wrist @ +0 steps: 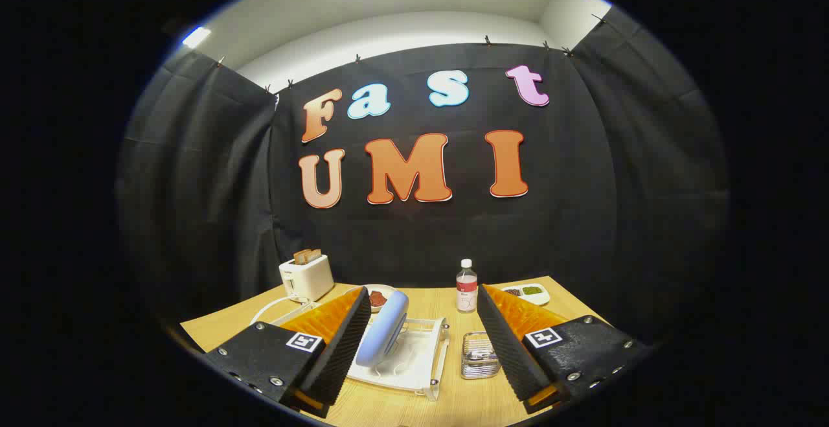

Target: Take the plate from the dish rack, then take the spoon from the basket and place it into the plate.

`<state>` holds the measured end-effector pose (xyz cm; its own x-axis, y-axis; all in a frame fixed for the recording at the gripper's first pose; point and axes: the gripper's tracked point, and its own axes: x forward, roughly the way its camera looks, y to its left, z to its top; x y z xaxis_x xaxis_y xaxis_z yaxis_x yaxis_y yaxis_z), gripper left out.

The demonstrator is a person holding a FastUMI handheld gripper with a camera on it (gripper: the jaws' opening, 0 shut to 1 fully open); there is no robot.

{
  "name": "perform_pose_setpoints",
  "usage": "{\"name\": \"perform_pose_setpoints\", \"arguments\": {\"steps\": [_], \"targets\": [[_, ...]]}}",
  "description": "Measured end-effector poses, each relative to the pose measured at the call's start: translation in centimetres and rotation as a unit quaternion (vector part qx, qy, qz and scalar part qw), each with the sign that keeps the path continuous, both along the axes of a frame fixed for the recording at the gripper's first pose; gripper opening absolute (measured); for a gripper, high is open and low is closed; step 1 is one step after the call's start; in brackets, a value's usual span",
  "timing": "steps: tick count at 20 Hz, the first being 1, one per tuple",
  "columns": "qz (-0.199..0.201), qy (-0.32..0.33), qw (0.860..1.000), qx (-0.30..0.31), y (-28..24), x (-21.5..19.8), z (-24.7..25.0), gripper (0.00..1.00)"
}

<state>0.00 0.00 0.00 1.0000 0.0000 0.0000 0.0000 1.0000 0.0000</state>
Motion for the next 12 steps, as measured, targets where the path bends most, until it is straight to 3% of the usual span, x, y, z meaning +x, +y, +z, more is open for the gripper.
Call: {"name": "perform_pose_setpoints", "arguments": {"steps": [12], "targets": [[-0.01, -0.015, 1.0, -0.02, 0.16, -0.65, 0.69, 0.98]]}}
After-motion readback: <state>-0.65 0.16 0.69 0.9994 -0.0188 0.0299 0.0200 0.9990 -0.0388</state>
